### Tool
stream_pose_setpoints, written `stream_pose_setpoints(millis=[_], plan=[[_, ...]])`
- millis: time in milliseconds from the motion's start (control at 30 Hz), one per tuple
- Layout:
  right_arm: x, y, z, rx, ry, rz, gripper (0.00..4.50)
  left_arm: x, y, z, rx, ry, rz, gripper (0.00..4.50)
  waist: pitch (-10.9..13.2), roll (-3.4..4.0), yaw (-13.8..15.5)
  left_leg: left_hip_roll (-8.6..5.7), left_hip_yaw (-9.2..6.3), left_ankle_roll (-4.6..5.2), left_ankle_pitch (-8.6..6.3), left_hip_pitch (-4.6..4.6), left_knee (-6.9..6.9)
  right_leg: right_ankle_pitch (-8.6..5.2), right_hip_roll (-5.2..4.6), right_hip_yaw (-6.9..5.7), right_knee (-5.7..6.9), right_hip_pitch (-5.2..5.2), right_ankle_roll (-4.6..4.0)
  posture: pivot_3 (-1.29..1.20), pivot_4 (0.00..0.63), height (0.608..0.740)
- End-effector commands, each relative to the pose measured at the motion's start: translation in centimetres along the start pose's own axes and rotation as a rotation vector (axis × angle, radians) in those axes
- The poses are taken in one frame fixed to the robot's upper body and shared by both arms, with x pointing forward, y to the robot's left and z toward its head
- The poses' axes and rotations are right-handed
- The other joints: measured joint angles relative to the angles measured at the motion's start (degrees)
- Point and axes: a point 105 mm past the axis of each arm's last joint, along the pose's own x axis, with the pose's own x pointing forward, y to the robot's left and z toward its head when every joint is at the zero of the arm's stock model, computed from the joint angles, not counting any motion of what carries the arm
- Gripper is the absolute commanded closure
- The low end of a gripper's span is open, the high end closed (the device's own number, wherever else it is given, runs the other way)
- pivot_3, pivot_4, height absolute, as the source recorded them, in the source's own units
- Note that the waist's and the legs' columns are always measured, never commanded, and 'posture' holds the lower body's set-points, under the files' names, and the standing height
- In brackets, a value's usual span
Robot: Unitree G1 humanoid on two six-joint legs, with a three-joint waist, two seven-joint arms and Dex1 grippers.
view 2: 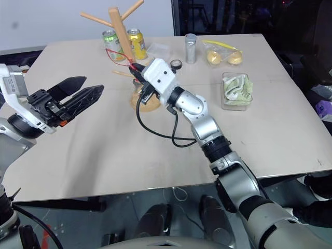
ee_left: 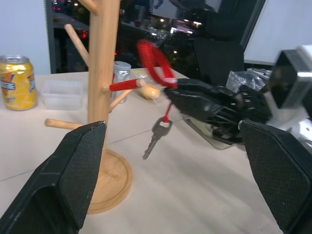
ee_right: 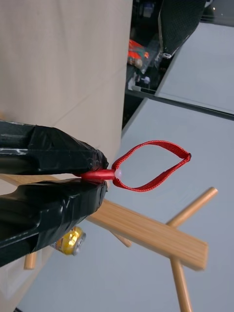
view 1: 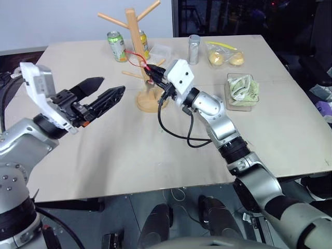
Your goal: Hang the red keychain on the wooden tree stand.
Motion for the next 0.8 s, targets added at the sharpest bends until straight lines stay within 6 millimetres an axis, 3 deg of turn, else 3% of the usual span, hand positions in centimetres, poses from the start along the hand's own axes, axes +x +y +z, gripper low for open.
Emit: stream_pose_setpoints(millis=[33,800], plan=[[0.7,-0.6,1.0,-0.009,-0.024,-0.012,4.37,0.0,-0.2,0.9,0.043,-0.02,-0.012,0.0,0.0,0.01,0.0,0.0,-0.01,0.0,0.0,0.0,-0.02,0.0,0.0,-0.01,0.0,-0.01,-0.01,0.0,0.15,0.74],[0.2,-1.1,-2.1,0.025,0.162,-0.047,4.37,0.7,0.2,1.0,0.071,-0.009,-0.04,0.0,0.0,0.02,-0.2,0.0,-0.05,0.0,0.0,-0.02,-0.04,-0.01,0.01,-0.05,0.0,-0.02,-0.01,0.0,0.15,0.74]])
